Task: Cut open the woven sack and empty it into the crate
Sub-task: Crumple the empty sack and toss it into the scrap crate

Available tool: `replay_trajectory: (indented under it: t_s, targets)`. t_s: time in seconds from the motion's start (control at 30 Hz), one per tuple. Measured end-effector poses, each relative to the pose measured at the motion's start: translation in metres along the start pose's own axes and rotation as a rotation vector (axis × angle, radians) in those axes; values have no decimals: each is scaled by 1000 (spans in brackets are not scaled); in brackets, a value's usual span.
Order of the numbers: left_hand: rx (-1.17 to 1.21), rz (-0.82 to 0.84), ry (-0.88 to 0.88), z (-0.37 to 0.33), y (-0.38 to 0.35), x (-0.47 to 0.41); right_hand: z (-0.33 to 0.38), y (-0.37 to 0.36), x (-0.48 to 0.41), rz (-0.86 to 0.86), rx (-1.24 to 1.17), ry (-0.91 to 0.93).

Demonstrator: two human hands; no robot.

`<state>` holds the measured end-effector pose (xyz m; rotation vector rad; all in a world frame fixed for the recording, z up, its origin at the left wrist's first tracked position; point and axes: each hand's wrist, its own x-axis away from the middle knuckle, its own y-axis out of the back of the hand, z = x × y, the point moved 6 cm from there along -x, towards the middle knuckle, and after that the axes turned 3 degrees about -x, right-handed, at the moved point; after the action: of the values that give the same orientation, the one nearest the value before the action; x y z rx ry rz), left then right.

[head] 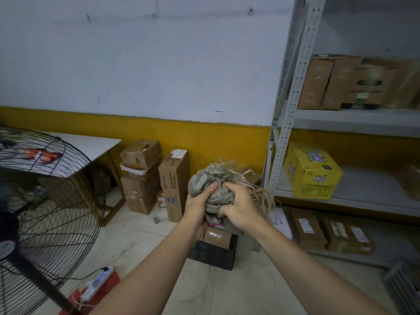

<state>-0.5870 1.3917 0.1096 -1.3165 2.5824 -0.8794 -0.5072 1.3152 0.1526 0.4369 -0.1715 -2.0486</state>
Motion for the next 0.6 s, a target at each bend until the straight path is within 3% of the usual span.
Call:
replay_trajectory:
  t_s: [0.13,0.23,0.33,0.5,0.6]
  targets:
    - [-68,-67,-30,-13,27,-13,2,-18,-5,122,67,56]
    - [-126,-57,-138,-38,35,-30,14,-9,-12,-31,209,147]
    - [-229,22,-252,-60,29,-50,12,4,-32,-129,233,111]
    - [-361,186,-276,-64,1,-89,-7,14,-93,179,133,126]
    - [-342,150,-248,-62,-2,-118,-13,17,-125,248,109,178]
